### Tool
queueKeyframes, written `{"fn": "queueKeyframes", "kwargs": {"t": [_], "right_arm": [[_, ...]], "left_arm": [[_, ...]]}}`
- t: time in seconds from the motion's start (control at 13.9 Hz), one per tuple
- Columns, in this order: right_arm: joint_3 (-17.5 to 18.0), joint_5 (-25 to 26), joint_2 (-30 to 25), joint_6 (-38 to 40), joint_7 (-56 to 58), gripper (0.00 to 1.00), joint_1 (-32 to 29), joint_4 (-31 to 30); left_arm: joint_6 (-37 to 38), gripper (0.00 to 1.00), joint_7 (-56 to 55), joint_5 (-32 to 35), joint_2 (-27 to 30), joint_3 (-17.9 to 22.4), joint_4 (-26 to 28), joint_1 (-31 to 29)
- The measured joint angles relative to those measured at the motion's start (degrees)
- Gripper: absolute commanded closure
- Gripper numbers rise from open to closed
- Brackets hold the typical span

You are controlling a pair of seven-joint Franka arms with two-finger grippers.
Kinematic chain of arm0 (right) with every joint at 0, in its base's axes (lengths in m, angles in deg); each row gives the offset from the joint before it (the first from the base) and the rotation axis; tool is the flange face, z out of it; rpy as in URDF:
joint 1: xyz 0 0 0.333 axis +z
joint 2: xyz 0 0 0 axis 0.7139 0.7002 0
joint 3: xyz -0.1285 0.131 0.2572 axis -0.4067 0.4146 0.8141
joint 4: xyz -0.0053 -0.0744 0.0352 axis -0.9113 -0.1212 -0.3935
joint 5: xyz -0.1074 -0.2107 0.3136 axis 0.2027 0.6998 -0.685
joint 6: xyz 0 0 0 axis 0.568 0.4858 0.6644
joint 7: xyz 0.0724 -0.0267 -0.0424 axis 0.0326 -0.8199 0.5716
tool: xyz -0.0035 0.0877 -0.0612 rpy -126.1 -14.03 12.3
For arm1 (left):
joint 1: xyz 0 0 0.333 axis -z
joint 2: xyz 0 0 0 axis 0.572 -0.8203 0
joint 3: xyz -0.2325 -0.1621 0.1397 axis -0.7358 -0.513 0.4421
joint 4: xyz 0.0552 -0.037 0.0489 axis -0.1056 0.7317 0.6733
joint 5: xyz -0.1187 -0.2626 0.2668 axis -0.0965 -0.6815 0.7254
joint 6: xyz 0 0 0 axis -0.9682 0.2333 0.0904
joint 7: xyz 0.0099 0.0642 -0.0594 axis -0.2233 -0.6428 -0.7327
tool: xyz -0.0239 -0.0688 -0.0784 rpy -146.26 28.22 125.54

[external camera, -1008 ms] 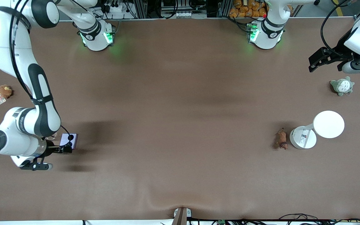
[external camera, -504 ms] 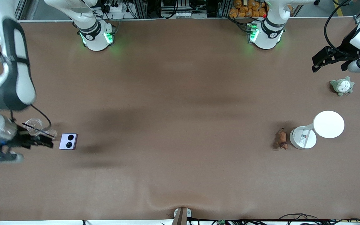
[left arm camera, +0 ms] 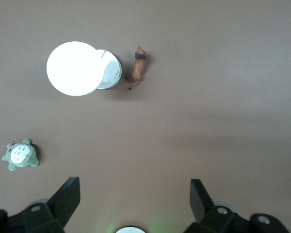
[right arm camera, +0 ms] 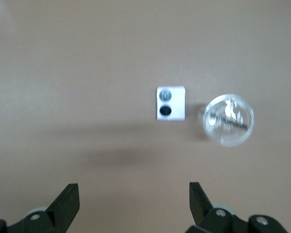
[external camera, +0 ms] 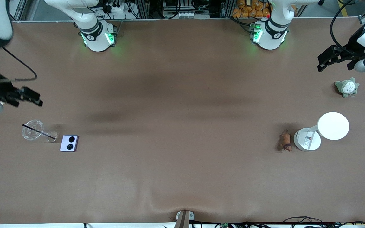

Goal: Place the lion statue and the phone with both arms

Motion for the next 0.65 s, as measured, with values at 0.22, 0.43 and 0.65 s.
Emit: {"fn": "queueKeyframes", "kwargs": {"t": [0.22, 0.43, 0.65], "right_arm": [[0.11, 0.07, -4.32, 9.22, -1.53, 0.0, 0.02, 3.25], [0.0, 0.47, -6.54, 16.38, -1.67, 0.0, 0.0, 7.85], [0.01, 2.11, -6.38, 17.23, -1.84, 0.0, 0.0, 9.63]], "left_arm": [[0.18, 0.0, 0.0, 0.0, -0.05, -0.06, -0.13, 0.01], [0.45, 0.0, 0.0, 0.0, -0.09, -0.07, -0.23, 0.01], [2.47, 0.0, 0.0, 0.0, -0.12, -0.06, -0.28, 0.01]]}}
